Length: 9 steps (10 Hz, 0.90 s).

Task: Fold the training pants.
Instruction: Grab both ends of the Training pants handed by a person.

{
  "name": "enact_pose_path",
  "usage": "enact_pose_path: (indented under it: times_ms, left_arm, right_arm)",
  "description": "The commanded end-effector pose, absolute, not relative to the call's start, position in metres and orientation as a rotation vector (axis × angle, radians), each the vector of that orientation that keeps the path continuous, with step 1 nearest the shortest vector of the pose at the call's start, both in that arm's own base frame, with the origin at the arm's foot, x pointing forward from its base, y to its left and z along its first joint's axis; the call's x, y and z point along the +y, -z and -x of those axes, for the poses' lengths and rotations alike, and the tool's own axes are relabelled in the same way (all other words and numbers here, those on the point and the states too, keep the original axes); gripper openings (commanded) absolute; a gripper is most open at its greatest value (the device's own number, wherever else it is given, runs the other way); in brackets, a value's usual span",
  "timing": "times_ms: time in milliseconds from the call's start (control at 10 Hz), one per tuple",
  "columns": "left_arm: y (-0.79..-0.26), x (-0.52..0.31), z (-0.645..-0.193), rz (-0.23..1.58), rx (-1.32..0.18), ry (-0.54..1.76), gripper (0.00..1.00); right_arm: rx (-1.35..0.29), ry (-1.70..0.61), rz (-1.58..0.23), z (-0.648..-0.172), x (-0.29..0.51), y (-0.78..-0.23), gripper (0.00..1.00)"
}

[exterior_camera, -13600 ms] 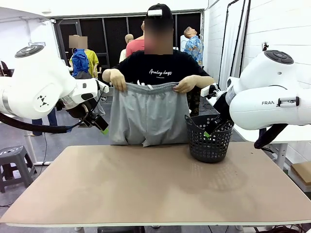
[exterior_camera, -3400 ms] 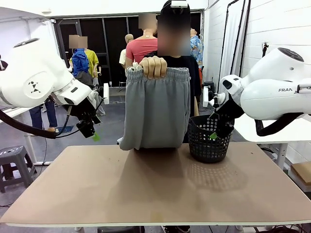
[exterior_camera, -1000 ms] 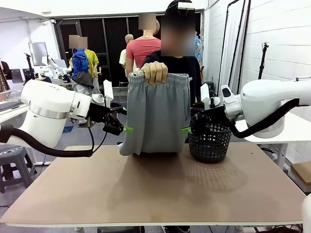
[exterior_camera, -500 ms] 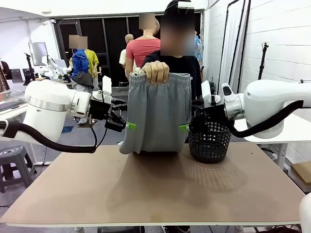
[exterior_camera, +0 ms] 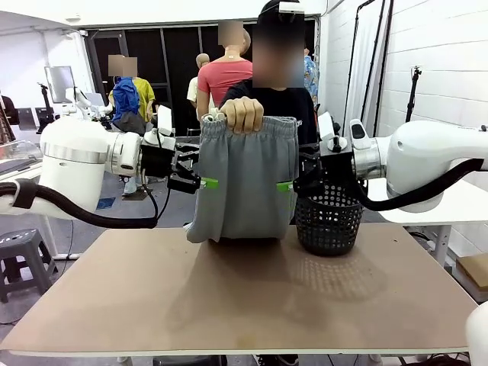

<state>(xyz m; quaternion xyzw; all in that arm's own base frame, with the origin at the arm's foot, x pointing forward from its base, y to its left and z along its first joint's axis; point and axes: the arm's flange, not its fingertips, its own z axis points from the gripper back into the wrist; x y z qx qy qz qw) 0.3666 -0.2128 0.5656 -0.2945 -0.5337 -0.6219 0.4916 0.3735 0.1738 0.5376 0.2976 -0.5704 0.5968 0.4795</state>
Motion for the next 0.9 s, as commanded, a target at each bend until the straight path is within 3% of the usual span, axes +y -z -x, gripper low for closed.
enact_pose_path:
  times_ms: [0, 200, 300, 700, 800]
  left_arm:
    - [-0.571, -0.224, -0.369, 0.772, -1.321, 1.473, 1.0]
    - [-0.577, -0.231, -0.368, 0.796, -1.318, 1.483, 1.0]
    - [-0.575, -0.231, -0.37, 0.803, -1.314, 1.458, 0.86]
    - [-0.566, -0.232, -0.375, 0.858, -1.267, 1.395, 0.06]
    - [-0.566, -0.233, -0.376, 0.866, -1.26, 1.389, 0.0]
  right_arm:
    - [-1.373, -1.421, -0.752, -0.377, 0.184, -0.547, 1.0]
    - [-1.343, -1.431, -0.799, -0.372, 0.187, -0.558, 1.0]
    - [-1.324, -1.409, -0.835, -0.371, 0.187, -0.561, 0.81]
    - [-1.25, -1.363, -1.002, -0.369, 0.182, -0.564, 0.04]
    - [-1.225, -1.347, -1.024, -0.37, 0.181, -0.563, 0.0]
